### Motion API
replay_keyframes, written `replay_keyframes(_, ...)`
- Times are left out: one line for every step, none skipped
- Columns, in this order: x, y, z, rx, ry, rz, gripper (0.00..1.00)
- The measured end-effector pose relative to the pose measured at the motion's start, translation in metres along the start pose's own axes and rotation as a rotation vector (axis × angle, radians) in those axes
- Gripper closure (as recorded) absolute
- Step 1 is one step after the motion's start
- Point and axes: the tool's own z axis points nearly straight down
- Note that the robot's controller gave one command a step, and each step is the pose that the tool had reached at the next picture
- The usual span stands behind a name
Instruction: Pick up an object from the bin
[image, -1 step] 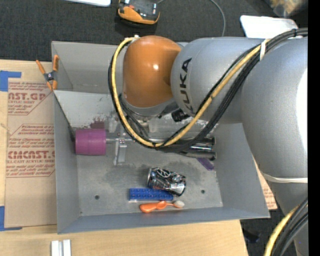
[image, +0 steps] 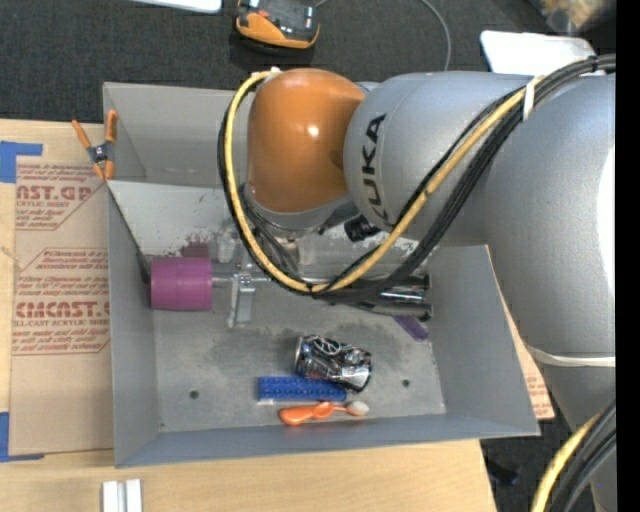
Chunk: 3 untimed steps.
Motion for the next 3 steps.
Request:
replay_keyframes(0.035, 0.008, 0.030, -0.001, 0.000, -0.021, 0.00)
replay_keyframes(0.018, -0.050, 0.063, -0.002, -0.006, -0.135, 0.00)
replay_keyframes(0.034, -0.060, 0.004, -0.003, 0.004, -0.036, 0.00)
